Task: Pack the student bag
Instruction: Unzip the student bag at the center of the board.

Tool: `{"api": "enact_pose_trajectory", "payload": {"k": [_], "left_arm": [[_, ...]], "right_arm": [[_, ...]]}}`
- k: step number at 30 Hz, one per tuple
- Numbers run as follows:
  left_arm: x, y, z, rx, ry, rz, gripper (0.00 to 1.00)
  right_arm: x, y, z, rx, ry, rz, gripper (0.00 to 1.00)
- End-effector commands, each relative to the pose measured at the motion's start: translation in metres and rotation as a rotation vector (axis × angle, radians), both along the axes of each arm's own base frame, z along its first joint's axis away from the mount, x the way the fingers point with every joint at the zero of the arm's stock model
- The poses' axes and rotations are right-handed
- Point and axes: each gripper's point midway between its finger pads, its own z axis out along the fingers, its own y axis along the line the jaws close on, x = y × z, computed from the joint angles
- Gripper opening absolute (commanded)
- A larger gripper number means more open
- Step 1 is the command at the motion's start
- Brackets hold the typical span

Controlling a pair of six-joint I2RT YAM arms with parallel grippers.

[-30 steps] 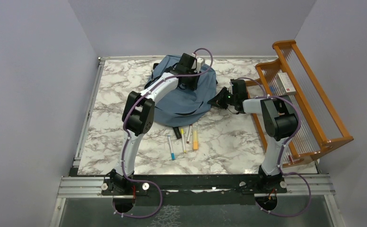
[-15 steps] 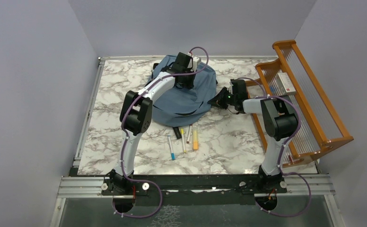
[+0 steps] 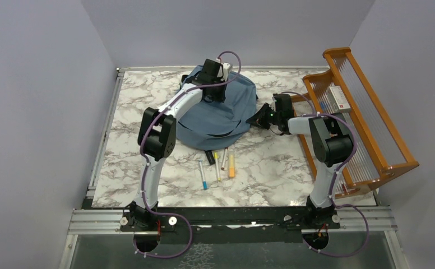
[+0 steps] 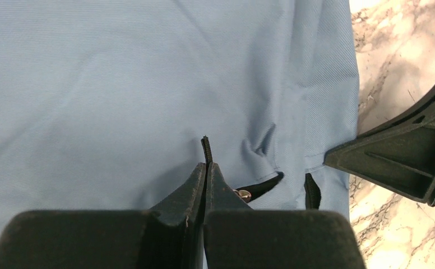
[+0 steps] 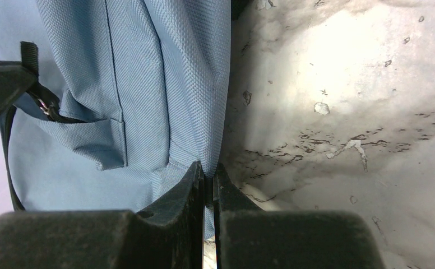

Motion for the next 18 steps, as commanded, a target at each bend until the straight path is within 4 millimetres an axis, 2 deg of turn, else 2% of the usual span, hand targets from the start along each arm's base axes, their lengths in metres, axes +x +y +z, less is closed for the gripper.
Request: {"api": "enact_pose_trajectory", "payload": {"k": [1, 5, 18], "left_arm": [[0.024, 0.027, 0.051, -0.034, -0.129, 0.100, 0.00], [0.028, 0.042, 0.059, -0.025, -0.156, 0.139, 0.00], [0.048, 0.117, 0.071, 0.036, -0.226, 0.307, 0.00]], "right_arm": [[-0.009, -0.001, -0.010, -0.007, 0.036, 0.030, 0.11], [-0.009, 0.000, -0.011, -0.007, 0.037, 0.033, 0.11], [-0.008, 0.001, -0.007, -0.002, 0.031, 0.039, 0.11]]}}
